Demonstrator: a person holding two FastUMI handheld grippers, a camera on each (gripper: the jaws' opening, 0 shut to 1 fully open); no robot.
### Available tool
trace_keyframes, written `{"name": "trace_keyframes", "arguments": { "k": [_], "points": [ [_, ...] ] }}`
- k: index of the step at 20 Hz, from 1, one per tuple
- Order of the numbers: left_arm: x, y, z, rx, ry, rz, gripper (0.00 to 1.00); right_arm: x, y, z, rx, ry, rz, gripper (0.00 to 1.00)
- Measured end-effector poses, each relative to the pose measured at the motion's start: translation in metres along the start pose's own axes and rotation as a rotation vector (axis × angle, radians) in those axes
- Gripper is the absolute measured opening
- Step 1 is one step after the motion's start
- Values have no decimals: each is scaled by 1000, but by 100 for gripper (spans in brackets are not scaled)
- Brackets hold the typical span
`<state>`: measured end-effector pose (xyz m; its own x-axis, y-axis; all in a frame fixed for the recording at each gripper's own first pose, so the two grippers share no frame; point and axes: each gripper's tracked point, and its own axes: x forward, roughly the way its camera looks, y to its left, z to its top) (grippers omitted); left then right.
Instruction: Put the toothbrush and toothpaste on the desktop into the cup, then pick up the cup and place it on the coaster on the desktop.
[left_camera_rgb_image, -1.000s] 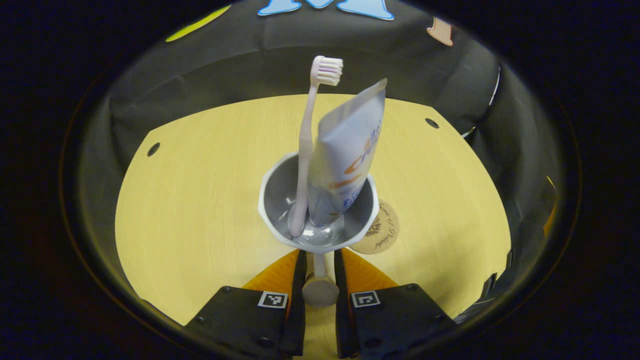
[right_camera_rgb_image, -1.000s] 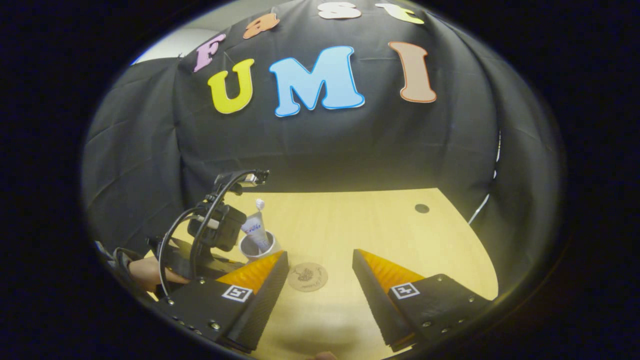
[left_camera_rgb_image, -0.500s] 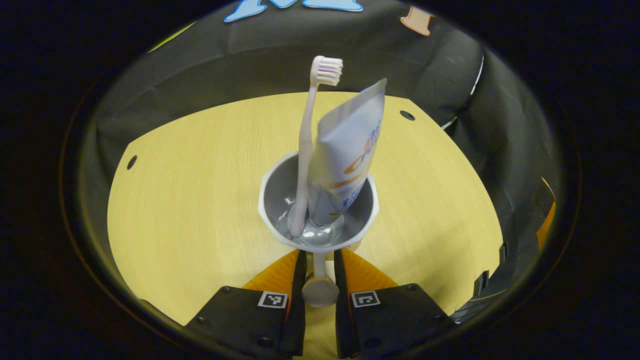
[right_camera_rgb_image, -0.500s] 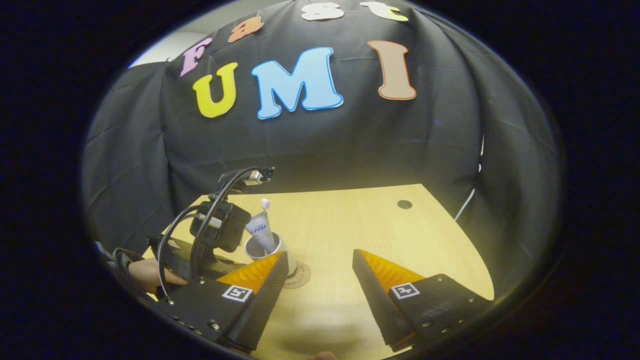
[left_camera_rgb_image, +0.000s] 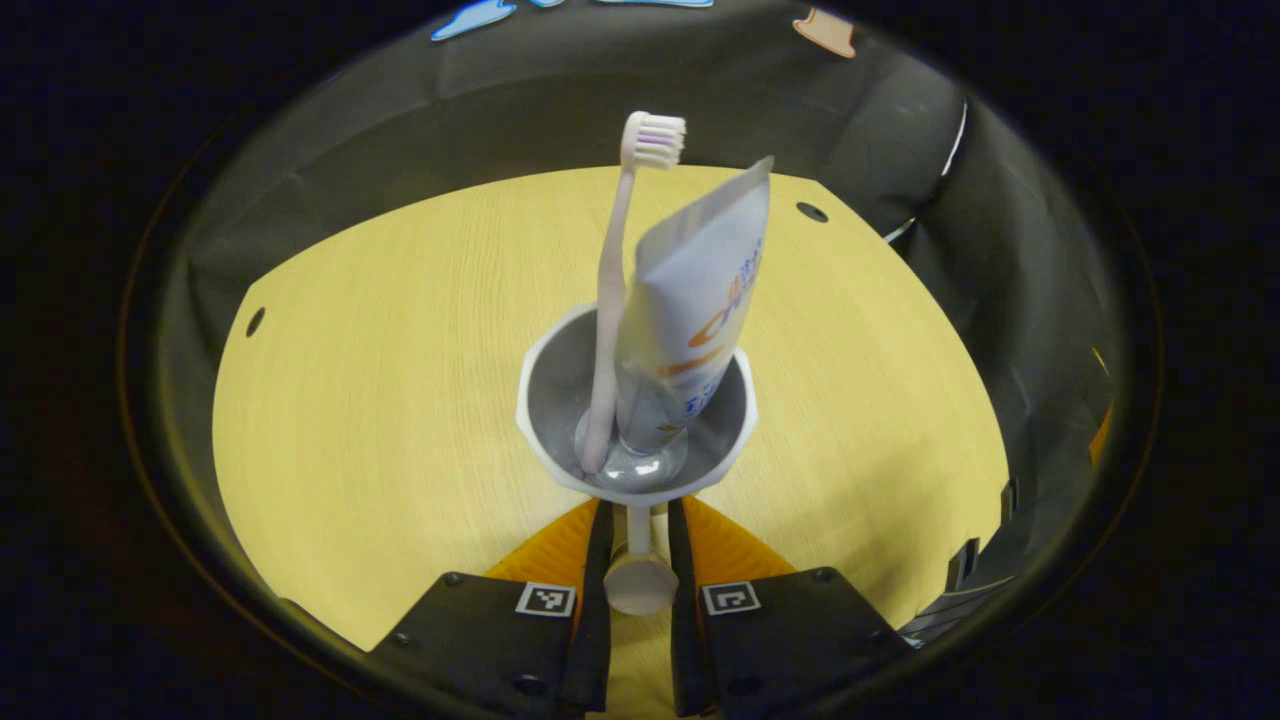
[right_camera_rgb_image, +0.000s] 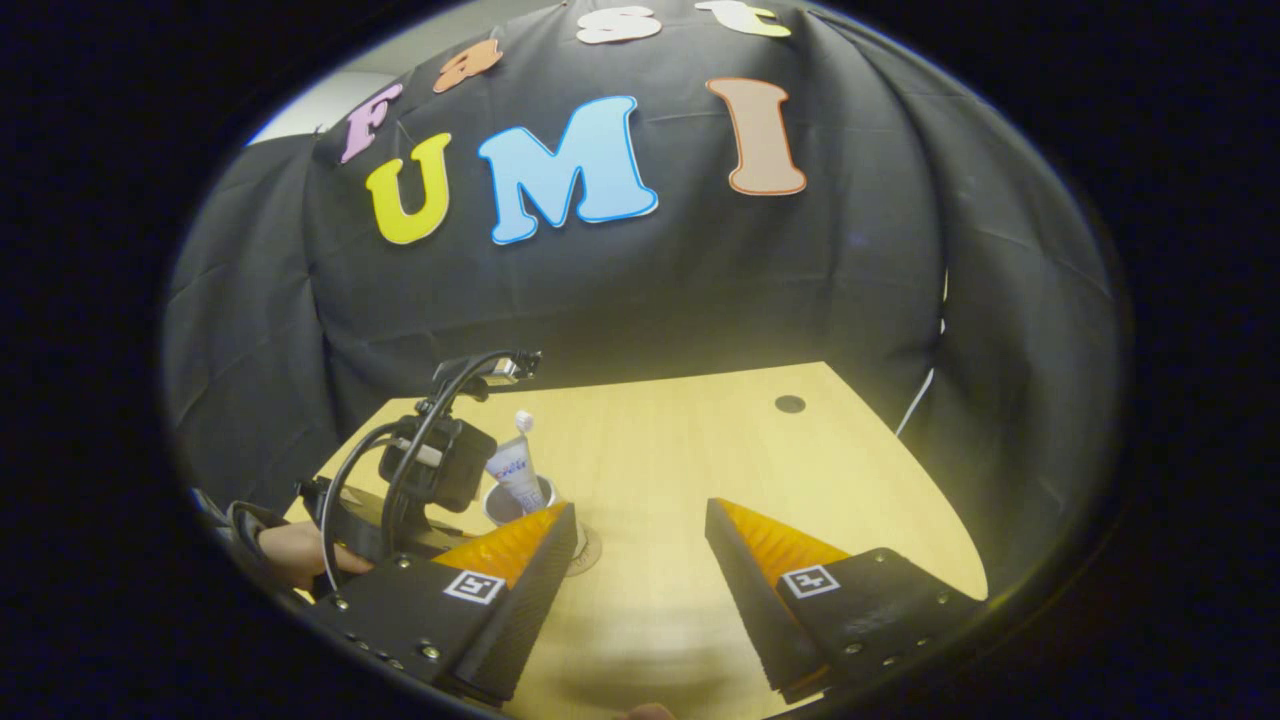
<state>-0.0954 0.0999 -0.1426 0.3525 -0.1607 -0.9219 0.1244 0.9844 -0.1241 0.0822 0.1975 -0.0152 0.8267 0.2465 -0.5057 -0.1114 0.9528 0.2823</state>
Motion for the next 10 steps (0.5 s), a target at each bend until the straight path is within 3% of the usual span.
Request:
{"name": "trace_keyframes", "arguments": {
  "k": [2, 3, 4, 5, 6, 10],
  "points": [
    [-21, 8, 0, -2, 10, 2, 32, 0, -2, 0, -1, -1, 2, 86],
    [-21, 12, -2, 4, 10, 5, 32, 0, -2, 0, -1, -1, 4, 86],
    [11, -15, -12, 11, 13, 10, 32, 0, -2, 0, 1, -1, 5, 86],
    [18, -6, 6, 19, 17, 14, 32, 0, -2, 2, 2, -2, 7, 86],
    [-1, -1, -3, 23, 19, 17, 32, -1, -2, 1, 3, -3, 9, 86],
    [-3, -4, -8, 43, 32, 30, 34, -4, -4, 4, 0, -13, 12, 86]
  ]
}}
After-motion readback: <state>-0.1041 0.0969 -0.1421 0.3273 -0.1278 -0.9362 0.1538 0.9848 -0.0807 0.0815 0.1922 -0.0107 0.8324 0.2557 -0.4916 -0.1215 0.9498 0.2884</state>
